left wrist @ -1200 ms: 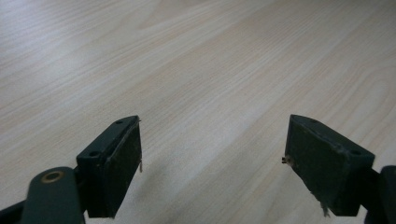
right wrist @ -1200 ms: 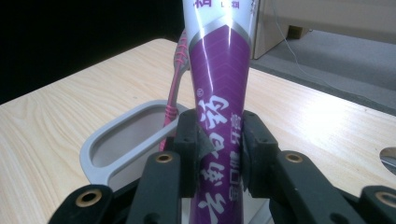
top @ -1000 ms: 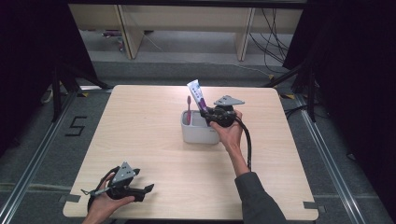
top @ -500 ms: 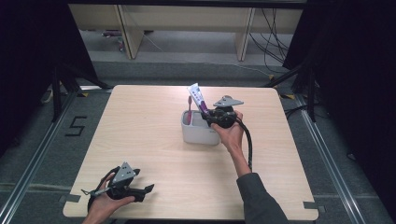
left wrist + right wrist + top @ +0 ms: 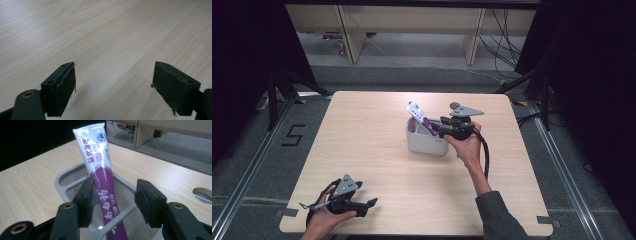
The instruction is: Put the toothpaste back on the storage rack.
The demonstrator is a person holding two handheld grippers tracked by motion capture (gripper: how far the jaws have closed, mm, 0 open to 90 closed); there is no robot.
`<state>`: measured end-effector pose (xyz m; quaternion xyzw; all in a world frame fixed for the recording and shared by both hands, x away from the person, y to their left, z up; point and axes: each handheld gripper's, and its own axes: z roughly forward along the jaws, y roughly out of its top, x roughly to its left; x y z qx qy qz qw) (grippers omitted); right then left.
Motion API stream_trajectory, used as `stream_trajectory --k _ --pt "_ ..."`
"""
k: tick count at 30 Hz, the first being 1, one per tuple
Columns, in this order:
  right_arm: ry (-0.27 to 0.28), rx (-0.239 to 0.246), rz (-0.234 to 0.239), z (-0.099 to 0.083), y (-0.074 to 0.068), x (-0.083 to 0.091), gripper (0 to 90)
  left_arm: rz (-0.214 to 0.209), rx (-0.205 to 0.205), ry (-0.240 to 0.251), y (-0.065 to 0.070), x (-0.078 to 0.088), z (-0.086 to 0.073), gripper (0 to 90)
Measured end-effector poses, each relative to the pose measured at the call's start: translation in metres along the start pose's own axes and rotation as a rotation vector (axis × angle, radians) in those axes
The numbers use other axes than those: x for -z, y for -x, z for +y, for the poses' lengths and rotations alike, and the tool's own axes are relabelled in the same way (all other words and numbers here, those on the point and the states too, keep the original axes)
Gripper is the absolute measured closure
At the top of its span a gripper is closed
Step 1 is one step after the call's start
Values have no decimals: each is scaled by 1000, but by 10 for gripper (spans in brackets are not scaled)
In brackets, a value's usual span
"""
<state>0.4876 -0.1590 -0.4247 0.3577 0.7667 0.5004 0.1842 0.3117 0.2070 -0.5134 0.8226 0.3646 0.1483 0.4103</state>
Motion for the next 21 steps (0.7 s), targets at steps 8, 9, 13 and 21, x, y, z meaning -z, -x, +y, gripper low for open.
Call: stream_trajectory --k 8,9,13,21 --pt "9 -29 10 -4 0 20 449 1 -10 -8 -1 1 1 184" --pt "11 -56 29 -4 -1 24 444 2 -10 -10 -1 0 0 184" --pt "8 -34 35 -4 -1 27 438 1 -9 -3 -1 1 1 184" --pt "17 -32 34 -6 -3 36 422 3 -9 -2 -1 1 0 183"
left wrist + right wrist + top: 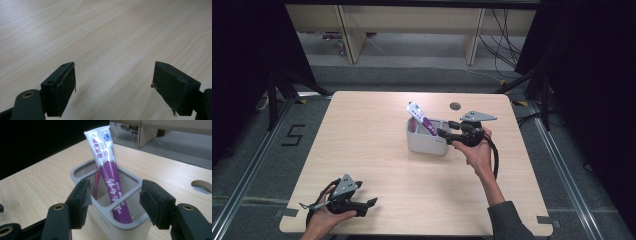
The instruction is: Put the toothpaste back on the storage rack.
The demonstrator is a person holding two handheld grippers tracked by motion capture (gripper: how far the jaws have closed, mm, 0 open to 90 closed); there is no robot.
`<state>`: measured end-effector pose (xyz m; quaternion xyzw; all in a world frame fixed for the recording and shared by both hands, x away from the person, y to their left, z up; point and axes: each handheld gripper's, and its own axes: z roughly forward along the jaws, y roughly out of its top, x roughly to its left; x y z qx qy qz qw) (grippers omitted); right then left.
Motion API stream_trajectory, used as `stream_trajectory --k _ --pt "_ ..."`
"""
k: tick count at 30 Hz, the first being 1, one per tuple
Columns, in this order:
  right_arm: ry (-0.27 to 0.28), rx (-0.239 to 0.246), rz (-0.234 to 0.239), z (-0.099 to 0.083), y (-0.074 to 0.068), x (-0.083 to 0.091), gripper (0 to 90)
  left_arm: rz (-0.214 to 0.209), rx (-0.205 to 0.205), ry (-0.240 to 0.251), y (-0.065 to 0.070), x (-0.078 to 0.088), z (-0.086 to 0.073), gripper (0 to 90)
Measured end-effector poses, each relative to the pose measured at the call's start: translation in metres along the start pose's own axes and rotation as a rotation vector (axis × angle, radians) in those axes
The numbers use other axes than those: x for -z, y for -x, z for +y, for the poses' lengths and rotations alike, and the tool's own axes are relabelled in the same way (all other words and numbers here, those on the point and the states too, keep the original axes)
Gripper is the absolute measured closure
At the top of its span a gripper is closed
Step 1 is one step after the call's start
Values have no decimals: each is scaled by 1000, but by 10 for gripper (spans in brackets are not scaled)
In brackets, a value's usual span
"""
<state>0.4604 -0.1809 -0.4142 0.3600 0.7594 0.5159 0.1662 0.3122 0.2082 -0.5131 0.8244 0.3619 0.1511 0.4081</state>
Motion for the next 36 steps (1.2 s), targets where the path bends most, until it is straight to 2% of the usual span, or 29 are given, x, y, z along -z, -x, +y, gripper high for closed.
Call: stream_trajectory --k 3,4,6,7,10,12,15,16,17,18,21,22,25,26,28,30,32,33,35,36 --pt "-23 2 -2 0 -2 3 418 -3 -1 2 0 0 1 183" --pt "-26 -15 5 -1 -2 4 415 -1 -1 5 0 0 0 184" --pt "-16 20 4 -2 -1 5 411 -6 -2 12 0 0 0 183" --pt "-16 20 4 -2 -1 5 411 -6 -2 12 0 0 0 183" --pt "-34 -9 9 -4 -3 7 393 -2 -1 8 0 0 0 183" --pt "-36 -9 9 -5 -3 7 388 -6 -2 13 0 0 0 183" --pt "-32 18 -12 -5 -2 9 382 -7 -3 5 -1 1 1 183" --pt "-26 -2 -8 -6 -2 10 377 -3 0 3 0 1 1 183" --pt "-26 -2 -8 -6 -2 10 377 -3 0 3 0 1 1 183" --pt "-31 -16 -13 -7 -3 11 368 -6 21 23 1 -1 1 183" --pt "-22 -12 -24 -8 -3 12 367 -9 0 12 0 0 1 182" --pt "-39 -23 -27 -8 -3 14 366 -4 -2 4 0 0 1 183" --pt "-36 1 -32 -9 -1 16 358 -9 -2 10 0 0 1 183" --pt "-46 -20 -25 -10 -2 17 354 -9 1 11 0 0 1 183" --pt "-33 -22 -28 -11 -2 17 354 -4 17 20 1 -1 1 183" --pt "-44 -8 -27 -12 -1 20 350 -11 -2 9 0 0 1 182" --pt "-40 -32 -27 -14 -2 21 345 -9 -3 -1 0 1 2 182" --pt "-39 -5 -43 -14 0 22 341 -8 -3 0 0 1 2 182" --pt "-52 -28 -31 -16 -1 24 340 -9 -4 -5 -1 1 2 182" --pt "-46 -13 -36 -16 0 24 340 -10 13 13 1 0 2 182"
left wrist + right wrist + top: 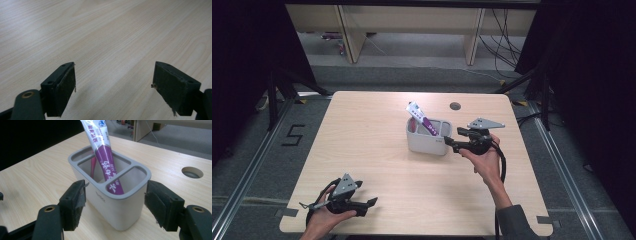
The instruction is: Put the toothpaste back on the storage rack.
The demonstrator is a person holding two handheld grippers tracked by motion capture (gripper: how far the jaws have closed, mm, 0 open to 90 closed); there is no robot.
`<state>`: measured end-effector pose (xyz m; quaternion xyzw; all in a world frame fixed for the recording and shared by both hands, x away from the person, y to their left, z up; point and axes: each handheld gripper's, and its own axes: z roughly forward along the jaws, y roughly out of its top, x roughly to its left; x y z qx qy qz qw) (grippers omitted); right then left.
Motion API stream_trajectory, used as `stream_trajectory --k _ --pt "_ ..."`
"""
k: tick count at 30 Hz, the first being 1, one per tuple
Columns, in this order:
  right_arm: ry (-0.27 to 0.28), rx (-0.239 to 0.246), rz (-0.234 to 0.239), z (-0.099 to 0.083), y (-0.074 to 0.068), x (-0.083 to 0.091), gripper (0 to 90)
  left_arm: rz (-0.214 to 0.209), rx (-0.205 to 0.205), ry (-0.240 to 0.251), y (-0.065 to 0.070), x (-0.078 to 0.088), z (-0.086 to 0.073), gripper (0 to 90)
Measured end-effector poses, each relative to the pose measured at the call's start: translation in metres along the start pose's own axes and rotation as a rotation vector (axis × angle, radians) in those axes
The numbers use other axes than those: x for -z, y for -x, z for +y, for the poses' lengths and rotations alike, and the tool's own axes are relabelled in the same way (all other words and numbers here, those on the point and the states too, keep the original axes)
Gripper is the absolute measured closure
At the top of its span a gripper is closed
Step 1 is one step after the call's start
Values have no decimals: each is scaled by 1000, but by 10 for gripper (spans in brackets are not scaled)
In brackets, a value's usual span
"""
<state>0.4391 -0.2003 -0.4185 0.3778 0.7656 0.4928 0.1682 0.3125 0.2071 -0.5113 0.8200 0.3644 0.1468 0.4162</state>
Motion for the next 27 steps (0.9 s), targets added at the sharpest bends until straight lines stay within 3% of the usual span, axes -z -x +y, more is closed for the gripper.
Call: stream_trajectory --k 3,11,13,14,15,16,18,19,20,21,27 --pt "-5 -3 3 -2 0 1 334 -1 -20 -18 -1 2 0 182" --pt "-17 -1 2 -7 2 7 324 5 -6 -7 0 0 0 182" --pt "-14 -38 1 -9 1 9 324 2 -17 -18 0 1 0 182" --pt "-14 -13 -5 -10 3 10 321 3 -21 -17 0 1 0 182" --pt "-25 -32 -6 -11 2 11 317 3 -25 -19 -1 1 0 182" --pt "-17 -30 -9 -12 3 12 317 4 -6 -4 0 0 0 182" --pt "-12 -8 -18 -13 4 14 316 5 -19 -7 -1 1 0 182" --pt "-16 -13 -14 -14 4 15 313 6 -22 -7 -1 2 0 182" --pt "-25 -48 -3 -15 2 16 312 6 -23 -9 -1 2 0 182" --pt "-21 -26 -10 -16 4 17 311 6 -23 -9 -1 2 0 182" --pt "-28 -46 -14 -21 4 22 303 3 -21 -19 -1 2 0 182"
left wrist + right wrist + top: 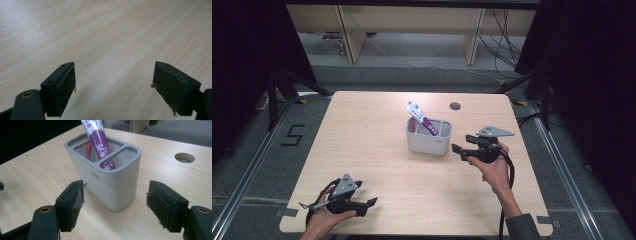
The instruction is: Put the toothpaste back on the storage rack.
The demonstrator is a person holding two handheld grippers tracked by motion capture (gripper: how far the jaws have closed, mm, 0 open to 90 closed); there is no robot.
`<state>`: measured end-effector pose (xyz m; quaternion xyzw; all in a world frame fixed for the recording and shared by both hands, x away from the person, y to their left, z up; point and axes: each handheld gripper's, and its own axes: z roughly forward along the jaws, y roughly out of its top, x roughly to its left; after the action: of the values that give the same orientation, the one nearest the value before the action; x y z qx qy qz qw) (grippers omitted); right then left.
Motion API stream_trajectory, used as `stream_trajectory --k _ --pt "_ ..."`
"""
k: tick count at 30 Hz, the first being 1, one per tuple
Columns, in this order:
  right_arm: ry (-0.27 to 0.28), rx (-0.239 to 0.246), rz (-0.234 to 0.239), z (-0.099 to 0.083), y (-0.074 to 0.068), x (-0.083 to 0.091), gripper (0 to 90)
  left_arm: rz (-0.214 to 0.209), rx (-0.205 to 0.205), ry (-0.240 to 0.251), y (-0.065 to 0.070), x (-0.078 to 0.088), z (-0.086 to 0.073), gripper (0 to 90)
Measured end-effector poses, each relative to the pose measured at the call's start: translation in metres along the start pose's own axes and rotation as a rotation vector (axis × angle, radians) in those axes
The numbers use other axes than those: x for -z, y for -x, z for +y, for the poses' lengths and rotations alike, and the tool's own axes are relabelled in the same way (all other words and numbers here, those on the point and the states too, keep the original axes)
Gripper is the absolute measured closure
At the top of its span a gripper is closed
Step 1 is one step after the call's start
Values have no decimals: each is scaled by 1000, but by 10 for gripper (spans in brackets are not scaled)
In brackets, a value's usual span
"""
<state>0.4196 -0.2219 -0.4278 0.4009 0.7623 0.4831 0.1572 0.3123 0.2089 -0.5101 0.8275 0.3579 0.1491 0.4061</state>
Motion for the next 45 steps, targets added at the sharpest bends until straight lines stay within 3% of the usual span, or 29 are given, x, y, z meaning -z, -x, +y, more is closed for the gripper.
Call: stream_trajectory --k 2,3,4,5,9,10,11,12,14,16,18,20,21,22,23,24,25,26,27,29,30,31,32,33,34,39,40,43,45 --pt "-6 10 -6 -1 1 2 299 4 26 27 1 -2 0 182" --pt "-8 -6 -7 -3 -1 2 299 7 18 23 1 -1 0 182" --pt "4 19 -6 -4 1 2 298 5 20 24 1 -1 0 182" --pt "-7 -5 -3 -5 -1 3 294 5 7 12 0 0 0 182" --pt "-12 25 -13 -7 1 4 287 7 19 22 1 -1 0 182" --pt "-20 -10 0 -9 -1 4 285 5 21 25 1 -1 0 182" --pt "-11 20 -19 -9 1 5 282 5 6 11 0 0 0 182" --pt "-27 -9 -11 -10 -1 6 276 2 6 9 -1 0 0 182" --pt "-20 13 -22 -11 1 7 263 4 7 3 -1 0 0 181" --pt "-22 -26 -8 -14 -2 8 255 2 9 1 -1 0 0 181" --pt "-27 -16 4 -14 -1 8 255 2 12 5 -1 -1 0 181" --pt "-21 -2 -21 -16 -1 10 253 3 21 13 0 -1 0 181" --pt "-37 -30 0 -18 -3 10 251 8 35 25 1 -2 0 181" --pt "-27 6 -21 -19 -1 11 250 8 24 19 0 -1 0 181" --pt "-42 -28 -9 -20 -3 11 250 9 29 21 0 -1 0 181" --pt "-33 6 -16 -21 -1 11 250 8 29 20 0 0 0 181" --pt "-42 -40 -2 -23 -4 11 249 9 31 21 0 0 0 181" --pt "-36 4 -21 -23 -1 12 248 7 43 34 1 -1 0 181" --pt "-47 -33 -1 -25 -2 12 246 9 37 28 0 0 0 181" --pt "-35 -12 -6 -27 -1 12 245 10 23 16 -1 1 0 181" --pt "-49 -44 -4 -27 -3 14 245 10 26 24 -1 1 0 181" --pt "-41 -7 -19 -28 -1 15 245 9 25 22 -1 1 0 181" --pt "-50 -43 -1 -30 -3 15 245 8 24 20 -1 1 -1 181" --pt "-44 -8 -13 -30 -1 15 245 8 43 44 1 -2 -1 181" --pt "-50 -45 -5 -31 -4 16 245 6 42 45 1 -2 -1 181" --pt "-55 -13 3 -36 -4 16 241 9 38 23 0 -1 -2 181" --pt "-66 -45 12 -37 -6 15 239 11 31 17 -1 -1 -2 181" --pt "-60 0 -10 -39 -5 16 235 10 40 24 0 -1 -2 181" --pt "-68 -9 4 -40 -7 17 234 9 40 27 0 -2 -2 181"
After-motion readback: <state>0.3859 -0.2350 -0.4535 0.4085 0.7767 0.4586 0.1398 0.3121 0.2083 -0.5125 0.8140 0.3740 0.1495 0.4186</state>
